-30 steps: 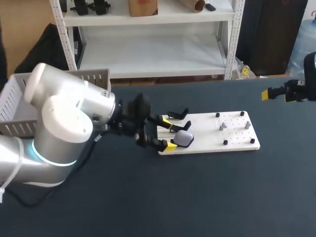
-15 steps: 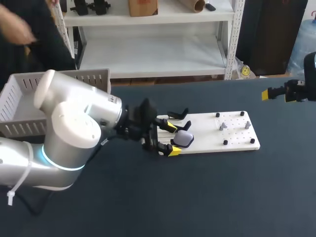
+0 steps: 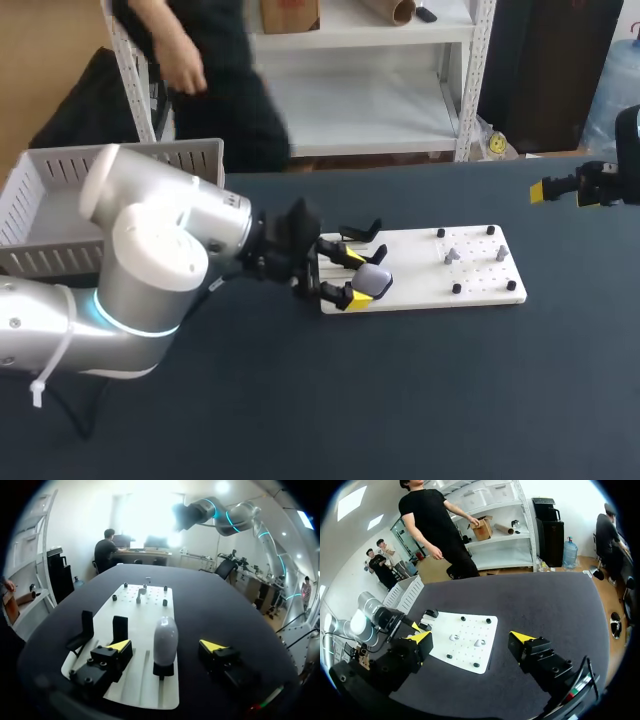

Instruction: Pick up each earbud case from the left stands, insert the matching earbuds, close the lid, and place the case in the box.

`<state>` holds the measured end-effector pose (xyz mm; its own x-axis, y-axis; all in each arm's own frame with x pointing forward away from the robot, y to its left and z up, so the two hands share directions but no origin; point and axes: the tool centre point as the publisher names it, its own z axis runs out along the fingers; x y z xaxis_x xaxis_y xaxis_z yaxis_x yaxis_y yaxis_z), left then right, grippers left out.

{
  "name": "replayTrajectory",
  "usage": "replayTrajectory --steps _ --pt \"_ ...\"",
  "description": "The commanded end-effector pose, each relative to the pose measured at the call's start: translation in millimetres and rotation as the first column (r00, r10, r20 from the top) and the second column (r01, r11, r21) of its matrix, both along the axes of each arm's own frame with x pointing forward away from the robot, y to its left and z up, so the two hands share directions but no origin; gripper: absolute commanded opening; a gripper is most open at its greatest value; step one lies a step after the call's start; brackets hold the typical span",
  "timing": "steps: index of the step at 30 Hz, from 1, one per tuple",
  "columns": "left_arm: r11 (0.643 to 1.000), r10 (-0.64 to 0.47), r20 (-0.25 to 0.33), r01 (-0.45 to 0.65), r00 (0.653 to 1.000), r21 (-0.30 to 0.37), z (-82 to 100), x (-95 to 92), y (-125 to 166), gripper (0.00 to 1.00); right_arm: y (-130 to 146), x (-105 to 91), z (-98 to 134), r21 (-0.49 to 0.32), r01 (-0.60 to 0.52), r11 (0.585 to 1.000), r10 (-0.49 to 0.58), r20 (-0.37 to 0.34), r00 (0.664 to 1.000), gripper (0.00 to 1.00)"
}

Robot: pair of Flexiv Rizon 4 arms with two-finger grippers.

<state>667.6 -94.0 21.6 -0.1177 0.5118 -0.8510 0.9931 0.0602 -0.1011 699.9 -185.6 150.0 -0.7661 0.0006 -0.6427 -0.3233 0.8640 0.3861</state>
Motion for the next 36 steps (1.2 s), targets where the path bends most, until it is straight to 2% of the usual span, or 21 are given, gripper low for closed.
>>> replayTrajectory --steps 1,11,25,36 --pt "1.0 -0.011 -0.007 0.011 1.0 -0.016 -4.2 5.8 -3 0.82 0 0.3 0 0.001 -0.002 1.0 0.002 0.0 1.0 1.0" --pt "1.0 -0.019 -0.017 0.018 1.0 -0.024 -8.4 7.7 -7 0.76 0 0.3 0 0.001 -0.002 1.0 0.002 0.0 1.0 1.0" --pt "0.999 -0.03 -0.03 0.029 0.999 -0.027 -13.6 6.7 -9 0.48 0 0.3 0 0.001 -0.002 1.0 0.002 0.0 1.0 1.0" --pt "0.999 -0.029 -0.022 0.028 0.999 -0.037 -9.7 3.6 -8 0.48 0 0.3 0 0.001 -0.002 1.0 0.002 0.0 1.0 1.0"
